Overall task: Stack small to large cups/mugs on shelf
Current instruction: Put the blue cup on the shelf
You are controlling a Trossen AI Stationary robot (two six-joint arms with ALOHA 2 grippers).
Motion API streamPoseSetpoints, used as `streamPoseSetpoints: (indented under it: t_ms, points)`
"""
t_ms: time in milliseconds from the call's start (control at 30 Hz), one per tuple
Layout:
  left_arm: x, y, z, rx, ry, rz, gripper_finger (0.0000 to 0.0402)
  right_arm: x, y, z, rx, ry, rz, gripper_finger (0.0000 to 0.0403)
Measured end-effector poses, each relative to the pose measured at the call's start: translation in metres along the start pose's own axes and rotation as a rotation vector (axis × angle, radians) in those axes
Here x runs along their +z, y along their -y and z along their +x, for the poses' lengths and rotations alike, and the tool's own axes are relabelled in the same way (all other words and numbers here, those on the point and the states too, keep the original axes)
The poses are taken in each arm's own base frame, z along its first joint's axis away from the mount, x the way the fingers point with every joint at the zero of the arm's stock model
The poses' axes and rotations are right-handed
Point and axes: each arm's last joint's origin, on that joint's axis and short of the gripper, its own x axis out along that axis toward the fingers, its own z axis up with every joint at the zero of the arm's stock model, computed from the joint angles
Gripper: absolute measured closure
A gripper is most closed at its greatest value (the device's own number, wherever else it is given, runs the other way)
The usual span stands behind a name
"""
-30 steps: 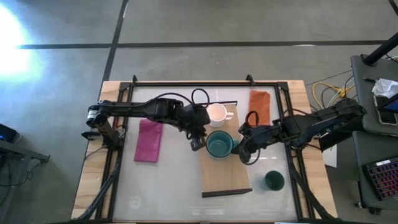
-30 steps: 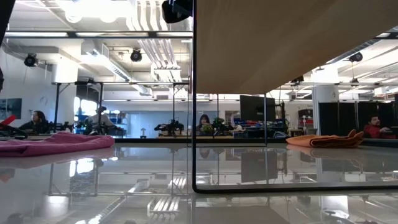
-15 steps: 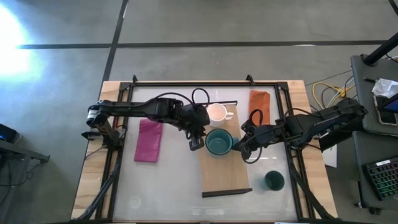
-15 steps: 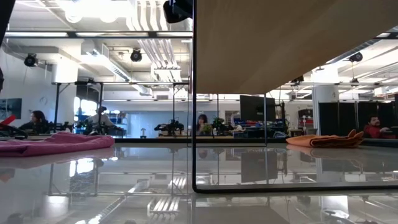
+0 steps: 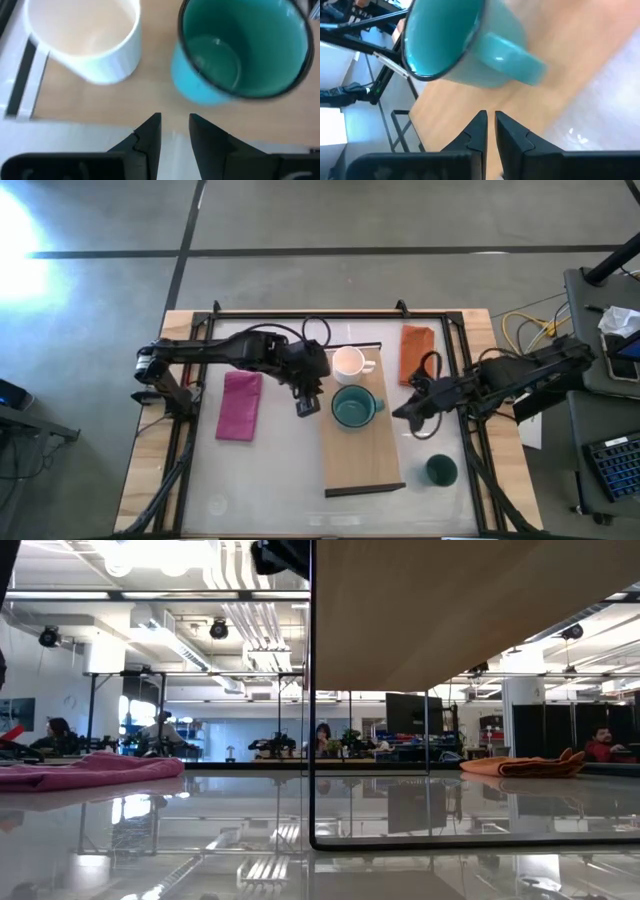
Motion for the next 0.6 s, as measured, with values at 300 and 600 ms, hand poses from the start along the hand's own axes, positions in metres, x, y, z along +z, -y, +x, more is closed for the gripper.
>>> streamPoseSetpoints:
  t_ms: [300,600]
  points:
    - [-0.017,-0.006,-0.048,0.044,0.073,-0.016,0.0316,-0.023,0.022,-0.039,-0.166,-0.143,0.101,0.0374]
    - [-0.053,-0.014,-0.059,0.000,0.214,-0.137,0.0316,-0.057,0.007,-0.034,-0.353,-0.329,0.167,0.0350]
